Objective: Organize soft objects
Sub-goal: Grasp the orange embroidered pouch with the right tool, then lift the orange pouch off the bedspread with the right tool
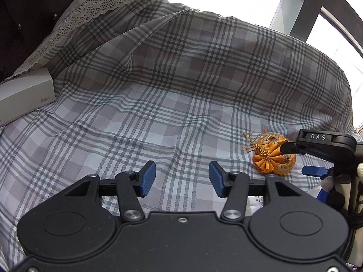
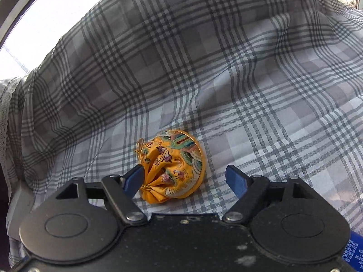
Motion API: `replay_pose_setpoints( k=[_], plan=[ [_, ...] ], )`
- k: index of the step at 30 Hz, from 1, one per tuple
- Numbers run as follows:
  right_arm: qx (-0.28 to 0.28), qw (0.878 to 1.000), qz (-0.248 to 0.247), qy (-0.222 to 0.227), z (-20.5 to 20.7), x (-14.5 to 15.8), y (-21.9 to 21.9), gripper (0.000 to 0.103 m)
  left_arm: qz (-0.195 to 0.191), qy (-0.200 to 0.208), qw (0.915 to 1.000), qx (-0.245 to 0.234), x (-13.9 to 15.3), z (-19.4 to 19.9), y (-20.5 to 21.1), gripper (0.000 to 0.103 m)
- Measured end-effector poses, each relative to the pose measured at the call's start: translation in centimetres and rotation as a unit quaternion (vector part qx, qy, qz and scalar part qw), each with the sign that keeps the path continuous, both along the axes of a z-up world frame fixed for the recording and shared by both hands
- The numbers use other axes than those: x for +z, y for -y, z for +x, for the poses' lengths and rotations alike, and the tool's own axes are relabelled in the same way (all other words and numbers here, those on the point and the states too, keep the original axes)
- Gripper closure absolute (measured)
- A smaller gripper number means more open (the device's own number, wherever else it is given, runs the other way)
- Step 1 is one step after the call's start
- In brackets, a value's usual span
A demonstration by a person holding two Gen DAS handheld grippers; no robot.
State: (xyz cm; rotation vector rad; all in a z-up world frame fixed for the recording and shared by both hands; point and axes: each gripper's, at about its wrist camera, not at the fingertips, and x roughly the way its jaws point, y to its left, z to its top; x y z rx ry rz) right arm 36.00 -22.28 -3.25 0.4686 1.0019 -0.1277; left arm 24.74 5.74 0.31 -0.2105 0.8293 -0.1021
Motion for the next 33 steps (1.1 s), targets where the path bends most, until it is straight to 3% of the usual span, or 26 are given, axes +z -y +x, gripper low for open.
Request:
replay_pose_setpoints(
  k=[5, 7, 10, 14, 16, 23, 33],
  plan=[
    [-0.003, 1.000, -0.027, -0.008, 1.7, -0.7, -0.8, 0.031, -0.002, 0.004, 1.0000, -0.007, 0.2, -0.4, 0.1, 0.052],
    [0.001, 1.000, -0.011, -0.008, 2.4, -0.9, -0.9, 0.042, -0.004, 0.005, 1.0000, -0.006, 0.3, -0.4, 0.0, 0.052],
    [0.006, 0.999, 0.038, -0.028, 4.0, -1.7, -1.3, 0.044, -0.010, 0.004, 0.9999, -0.003, 0.3, -0.4, -0.3, 0.052],
    [0.005, 0.999, 0.036, -0.031, 5.1, -2.5, -2.8, 0.046, -0.014, -0.003, 0.9999, 0.001, 0.1, -0.2, -0.8, 0.052],
    [0.003, 0.999, 0.035, -0.029, 5.5, -2.8, -3.6, 0.053, -0.018, -0.006, 0.9998, 0.001, 0.1, -0.1, -1.1, 0.052],
    [0.014, 1.000, 0.019, -0.001, 5.1, -2.6, -4.1, 0.061, -0.026, -0.016, 0.9995, 0.002, -0.2, 0.2, -1.3, 0.052],
    [0.006, 0.997, 0.002, 0.071, 0.4, 0.2, 0.9, 0.061, -0.014, -0.015, 0.9994, -0.027, -0.4, -0.5, 0.0, 0.052]
  ],
)
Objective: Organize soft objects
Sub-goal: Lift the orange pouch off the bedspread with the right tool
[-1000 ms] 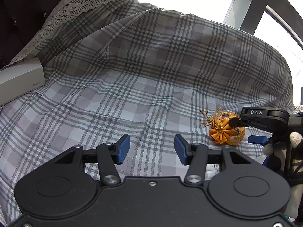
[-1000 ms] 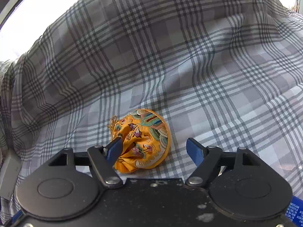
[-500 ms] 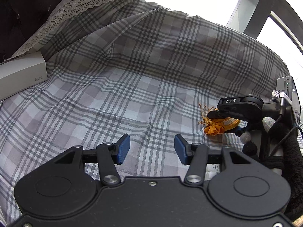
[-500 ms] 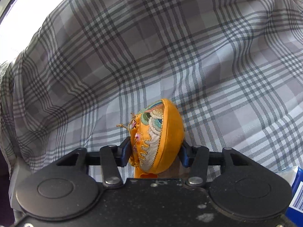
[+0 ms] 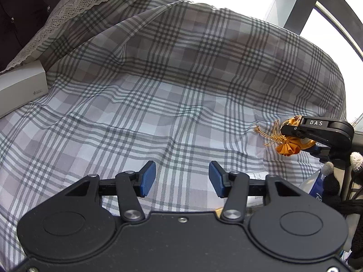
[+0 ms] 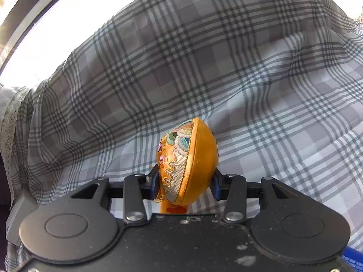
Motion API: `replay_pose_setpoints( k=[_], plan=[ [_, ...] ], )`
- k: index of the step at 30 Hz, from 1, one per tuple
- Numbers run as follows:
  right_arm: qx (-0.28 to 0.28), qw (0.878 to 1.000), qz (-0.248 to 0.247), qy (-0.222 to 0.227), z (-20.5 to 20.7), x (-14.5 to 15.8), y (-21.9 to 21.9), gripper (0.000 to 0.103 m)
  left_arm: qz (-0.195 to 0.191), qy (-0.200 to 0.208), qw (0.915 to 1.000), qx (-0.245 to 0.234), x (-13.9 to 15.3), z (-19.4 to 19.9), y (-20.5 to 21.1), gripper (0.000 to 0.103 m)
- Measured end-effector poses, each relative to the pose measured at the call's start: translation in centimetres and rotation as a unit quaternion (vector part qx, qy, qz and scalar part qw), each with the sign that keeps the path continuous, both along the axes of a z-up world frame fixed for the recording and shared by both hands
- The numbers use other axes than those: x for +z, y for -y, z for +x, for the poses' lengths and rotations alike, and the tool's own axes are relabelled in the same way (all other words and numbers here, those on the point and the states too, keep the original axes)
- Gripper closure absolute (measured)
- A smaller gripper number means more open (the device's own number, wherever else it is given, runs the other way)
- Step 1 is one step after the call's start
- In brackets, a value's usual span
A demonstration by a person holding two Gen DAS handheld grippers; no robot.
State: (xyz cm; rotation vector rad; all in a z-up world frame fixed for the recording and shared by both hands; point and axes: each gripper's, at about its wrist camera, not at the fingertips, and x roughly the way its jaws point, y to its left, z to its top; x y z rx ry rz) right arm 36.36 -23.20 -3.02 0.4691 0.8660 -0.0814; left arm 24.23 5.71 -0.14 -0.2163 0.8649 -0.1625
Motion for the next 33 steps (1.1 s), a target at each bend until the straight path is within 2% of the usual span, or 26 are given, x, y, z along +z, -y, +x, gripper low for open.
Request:
replay_pose_setpoints(
  k=[8, 12, 23, 27, 33],
  plan=[
    [-0.015, 0.998, -0.001, 0.065, -3.8, 0.7, 4.3, 0.061, 0.000, 0.010, 0.9981, -0.060, 0.2, -2.1, 2.6, 0.052],
    [-0.024, 0.994, 0.028, 0.104, -4.6, 0.4, 5.1, 0.061, 0.004, -0.001, 0.9970, -0.077, -0.3, -3.0, 4.1, 0.052],
    [0.000, 0.989, 0.014, 0.146, -5.5, 0.3, 4.5, 0.062, 0.046, 0.000, 0.9889, -0.141, 0.0, -6.0, 10.5, 0.052],
    [-0.001, 0.988, 0.028, 0.155, -5.9, 0.2, 4.8, 0.062, 0.048, -0.009, 0.9876, -0.149, -0.3, -6.7, 12.1, 0.052],
    [0.001, 0.986, 0.042, 0.162, -6.1, 0.2, 5.1, 0.062, 0.074, -0.017, 0.9841, -0.161, -0.9, -6.6, 14.0, 0.053]
  ],
)
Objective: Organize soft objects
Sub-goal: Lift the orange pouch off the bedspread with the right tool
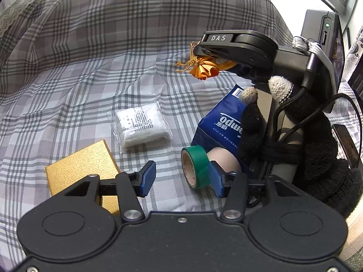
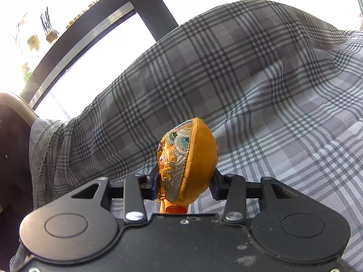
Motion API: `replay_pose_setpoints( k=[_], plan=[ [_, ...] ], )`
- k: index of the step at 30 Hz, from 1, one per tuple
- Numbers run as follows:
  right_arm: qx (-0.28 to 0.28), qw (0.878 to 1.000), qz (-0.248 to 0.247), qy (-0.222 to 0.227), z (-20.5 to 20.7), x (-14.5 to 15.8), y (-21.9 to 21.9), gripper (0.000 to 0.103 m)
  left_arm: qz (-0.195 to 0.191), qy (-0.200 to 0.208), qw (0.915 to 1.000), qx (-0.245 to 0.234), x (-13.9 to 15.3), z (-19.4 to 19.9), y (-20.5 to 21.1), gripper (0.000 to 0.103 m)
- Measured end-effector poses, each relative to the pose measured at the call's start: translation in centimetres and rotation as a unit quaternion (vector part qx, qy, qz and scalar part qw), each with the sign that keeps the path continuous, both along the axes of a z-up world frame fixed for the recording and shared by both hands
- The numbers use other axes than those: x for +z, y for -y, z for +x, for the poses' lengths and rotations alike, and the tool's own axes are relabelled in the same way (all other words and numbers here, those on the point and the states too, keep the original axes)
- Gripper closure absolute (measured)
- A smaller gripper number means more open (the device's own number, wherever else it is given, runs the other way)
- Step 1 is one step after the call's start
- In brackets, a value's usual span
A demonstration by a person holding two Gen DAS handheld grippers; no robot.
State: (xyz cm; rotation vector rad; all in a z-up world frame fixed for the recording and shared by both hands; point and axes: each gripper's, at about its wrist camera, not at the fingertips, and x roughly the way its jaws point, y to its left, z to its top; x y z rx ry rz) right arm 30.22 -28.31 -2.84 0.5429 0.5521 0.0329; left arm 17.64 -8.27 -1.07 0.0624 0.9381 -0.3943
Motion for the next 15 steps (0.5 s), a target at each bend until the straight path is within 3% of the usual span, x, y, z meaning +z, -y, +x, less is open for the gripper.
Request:
replay_pose_setpoints(
  k=[10, 12, 15],
  plan=[
    [-0.003, 1.000, 0.020, 0.005, -0.2, -0.1, 0.4, 0.062, -0.008, -0.012, 0.9999, 0.006, -0.2, 0.2, 0.0, 0.055],
    [-0.004, 1.000, 0.020, 0.005, -0.2, -0.2, 0.4, 0.062, 0.008, -0.017, 0.9997, 0.015, -0.5, 0.2, -0.1, 0.052],
    [-0.004, 1.000, 0.021, 0.006, -0.3, -0.1, 0.4, 0.062, 0.036, -0.023, 0.9983, 0.040, -1.0, 0.1, -0.5, 0.057]
  ],
)
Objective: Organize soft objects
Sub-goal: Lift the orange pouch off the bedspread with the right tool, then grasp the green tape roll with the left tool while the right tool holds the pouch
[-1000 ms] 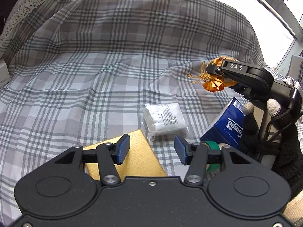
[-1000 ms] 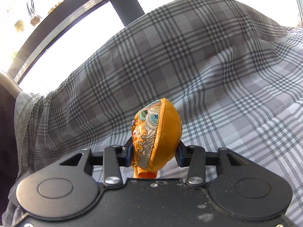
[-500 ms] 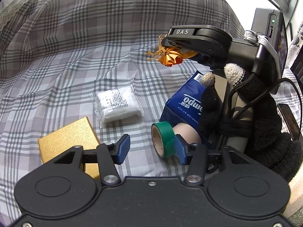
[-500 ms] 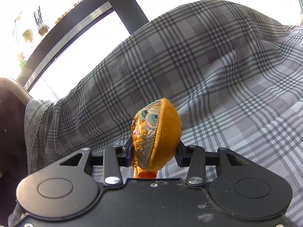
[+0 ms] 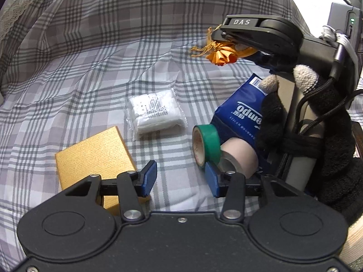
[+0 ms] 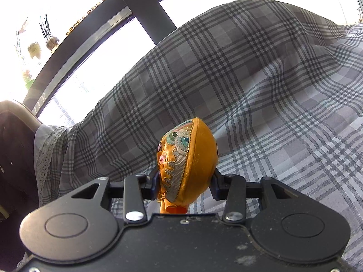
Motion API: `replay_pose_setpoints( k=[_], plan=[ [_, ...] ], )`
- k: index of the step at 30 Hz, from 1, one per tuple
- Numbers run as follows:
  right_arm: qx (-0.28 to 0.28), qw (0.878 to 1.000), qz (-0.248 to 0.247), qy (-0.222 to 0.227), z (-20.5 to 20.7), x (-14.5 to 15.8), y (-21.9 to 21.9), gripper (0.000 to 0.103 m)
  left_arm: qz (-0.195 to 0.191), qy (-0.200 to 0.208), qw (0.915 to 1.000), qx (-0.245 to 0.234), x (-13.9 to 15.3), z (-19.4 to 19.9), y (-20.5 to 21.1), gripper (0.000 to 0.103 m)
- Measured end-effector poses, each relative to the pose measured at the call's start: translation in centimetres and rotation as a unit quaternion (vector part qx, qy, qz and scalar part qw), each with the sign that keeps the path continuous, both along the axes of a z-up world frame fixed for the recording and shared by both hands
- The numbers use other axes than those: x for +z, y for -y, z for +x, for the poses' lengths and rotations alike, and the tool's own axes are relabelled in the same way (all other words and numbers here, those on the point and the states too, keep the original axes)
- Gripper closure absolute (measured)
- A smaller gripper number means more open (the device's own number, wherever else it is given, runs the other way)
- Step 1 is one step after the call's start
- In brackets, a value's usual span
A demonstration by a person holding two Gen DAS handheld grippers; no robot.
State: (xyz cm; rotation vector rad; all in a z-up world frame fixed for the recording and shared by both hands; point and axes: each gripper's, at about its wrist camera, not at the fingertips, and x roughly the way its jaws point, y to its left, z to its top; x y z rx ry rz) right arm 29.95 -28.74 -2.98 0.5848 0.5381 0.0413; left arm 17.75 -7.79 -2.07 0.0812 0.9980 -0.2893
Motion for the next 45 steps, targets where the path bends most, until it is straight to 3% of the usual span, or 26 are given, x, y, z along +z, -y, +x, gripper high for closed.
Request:
replay_pose_setpoints(
  k=[8, 14, 22, 30, 39, 43, 45],
  plan=[
    [0.002, 1.000, 0.003, 0.002, -0.1, 0.0, 0.1, 0.062, -0.012, 0.002, 0.9999, 0.007, 0.5, 0.6, -0.4, 0.057],
    [0.002, 1.000, 0.007, 0.002, 0.0, 0.0, 0.2, 0.062, -0.066, 0.001, 0.9978, 0.006, 1.8, 1.0, 0.0, 0.057],
    [0.006, 1.000, 0.011, 0.004, 0.0, 0.0, 0.3, 0.062, -0.050, -0.005, 0.9987, -0.009, 0.8, 2.1, 1.9, 0.057],
    [0.001, 1.000, 0.026, 0.005, -0.2, 0.2, 0.7, 0.062, -0.049, -0.015, 0.9987, 0.006, -0.1, 3.0, 0.7, 0.062],
    [0.006, 1.000, 0.018, 0.001, -0.1, 0.3, 0.4, 0.062, -0.058, -0.025, 0.9979, 0.011, -1.2, 4.0, 0.7, 0.071],
    [0.012, 1.000, 0.007, 0.001, 0.1, 0.4, 0.1, 0.062, -0.063, -0.029, 0.9976, 0.009, -1.6, 4.3, 0.8, 0.088],
    [0.013, 1.000, 0.002, 0.001, 0.1, 0.5, 0.0, 0.062, -0.065, -0.023, 0.9976, 0.013, -1.5, 4.2, 0.6, 0.090]
  ],
)
